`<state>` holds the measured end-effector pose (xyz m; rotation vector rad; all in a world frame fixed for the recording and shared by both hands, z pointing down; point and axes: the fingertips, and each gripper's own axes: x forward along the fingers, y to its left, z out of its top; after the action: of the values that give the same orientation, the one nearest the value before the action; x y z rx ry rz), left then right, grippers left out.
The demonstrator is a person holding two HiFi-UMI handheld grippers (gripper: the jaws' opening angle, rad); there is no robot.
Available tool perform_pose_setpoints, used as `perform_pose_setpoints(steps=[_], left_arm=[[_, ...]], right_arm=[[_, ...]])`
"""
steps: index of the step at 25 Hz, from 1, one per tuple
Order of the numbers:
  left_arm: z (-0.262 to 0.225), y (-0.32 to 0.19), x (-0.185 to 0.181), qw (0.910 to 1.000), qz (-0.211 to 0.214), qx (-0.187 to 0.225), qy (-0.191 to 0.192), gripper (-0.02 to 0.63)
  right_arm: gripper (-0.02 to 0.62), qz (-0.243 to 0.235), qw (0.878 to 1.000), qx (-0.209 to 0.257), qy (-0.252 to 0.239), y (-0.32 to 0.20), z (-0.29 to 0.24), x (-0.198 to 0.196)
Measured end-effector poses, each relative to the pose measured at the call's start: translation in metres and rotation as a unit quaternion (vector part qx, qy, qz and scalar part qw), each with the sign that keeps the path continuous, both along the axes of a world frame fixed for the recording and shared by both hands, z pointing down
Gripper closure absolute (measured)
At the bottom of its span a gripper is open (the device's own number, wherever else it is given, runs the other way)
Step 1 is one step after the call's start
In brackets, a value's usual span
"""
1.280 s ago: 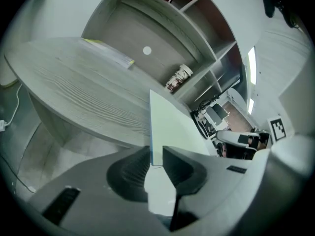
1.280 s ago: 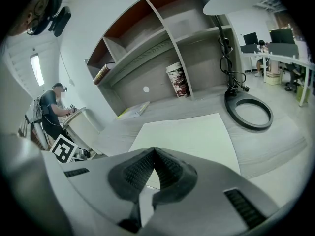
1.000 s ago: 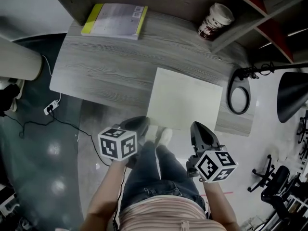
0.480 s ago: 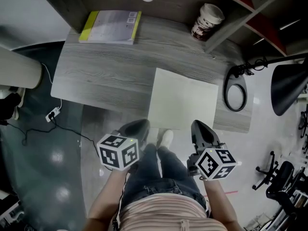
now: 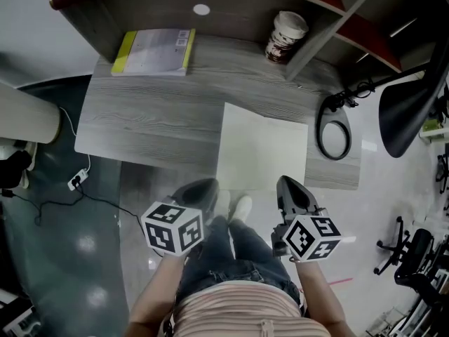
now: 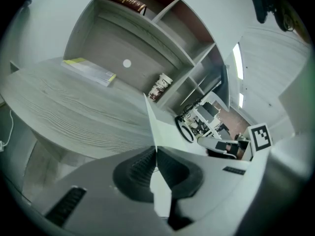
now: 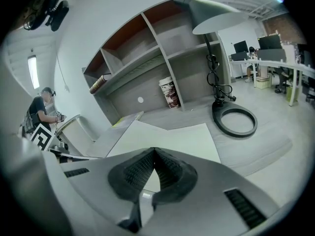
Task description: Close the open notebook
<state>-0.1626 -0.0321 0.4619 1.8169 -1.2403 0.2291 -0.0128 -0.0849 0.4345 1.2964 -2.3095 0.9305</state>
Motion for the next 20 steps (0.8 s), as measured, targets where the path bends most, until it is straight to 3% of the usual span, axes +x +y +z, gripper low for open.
perform_pose_setpoints(steps=[10, 20], left_arm=[[-0.016, 0.000, 0.014, 0.9996, 0.001, -0.009, -0.027, 0.589], [-0.034, -0.004, 0.031, 0.9997, 0.013, 0.003, -0.023, 0.591]], right_arm=[[0.588, 0.011, 1.000, -0.001, 0.027, 0.010, 0.001, 0.015], [0.588, 0.015, 0.999, -0.006, 0.052, 0.020, 0.005, 0.034]])
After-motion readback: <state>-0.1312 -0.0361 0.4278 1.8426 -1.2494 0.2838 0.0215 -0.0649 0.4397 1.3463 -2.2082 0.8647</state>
